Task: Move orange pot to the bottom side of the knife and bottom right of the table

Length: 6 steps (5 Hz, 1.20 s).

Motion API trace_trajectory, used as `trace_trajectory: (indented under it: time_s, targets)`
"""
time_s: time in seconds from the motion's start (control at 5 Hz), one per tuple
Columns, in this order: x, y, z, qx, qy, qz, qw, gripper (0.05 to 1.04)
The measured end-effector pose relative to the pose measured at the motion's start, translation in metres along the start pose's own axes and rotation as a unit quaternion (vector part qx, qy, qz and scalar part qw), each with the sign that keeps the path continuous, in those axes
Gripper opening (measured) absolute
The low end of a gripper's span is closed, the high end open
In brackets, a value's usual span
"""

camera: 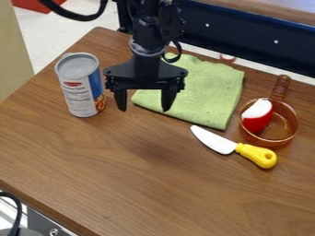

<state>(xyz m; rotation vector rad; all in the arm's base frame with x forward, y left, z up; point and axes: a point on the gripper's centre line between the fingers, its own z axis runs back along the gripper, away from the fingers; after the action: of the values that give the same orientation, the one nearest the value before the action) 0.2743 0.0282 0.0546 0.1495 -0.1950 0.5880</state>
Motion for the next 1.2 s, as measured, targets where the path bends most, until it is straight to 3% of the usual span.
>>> trace_trajectory:
  time_s: [0.2, 0.4, 0.6, 0.8, 1.0, 1.2]
  targets:
    - [-0.004, 0.002, -0.006, 0.007, 0.011, 0.002, 0.9999, 1.000]
    - [-0.003, -0.011, -0.005, 0.007, 0.001, 0.051, 0.9987, 1.000]
    - [-0.006, -0.031, 0.004, 0.002, 0.017, 0.122, 0.9924, 1.000]
    - [-0.015, -0.056, 0.017, -0.011, 0.034, 0.205, 0.9780, 1.000]
    - [-0.023, -0.080, 0.026, -0.004, 0.037, 0.298, 0.9539, 1.000]
    - [-0.036, -0.113, 0.026, 0.019, 0.044, 0.220, 0.9743, 1.000]
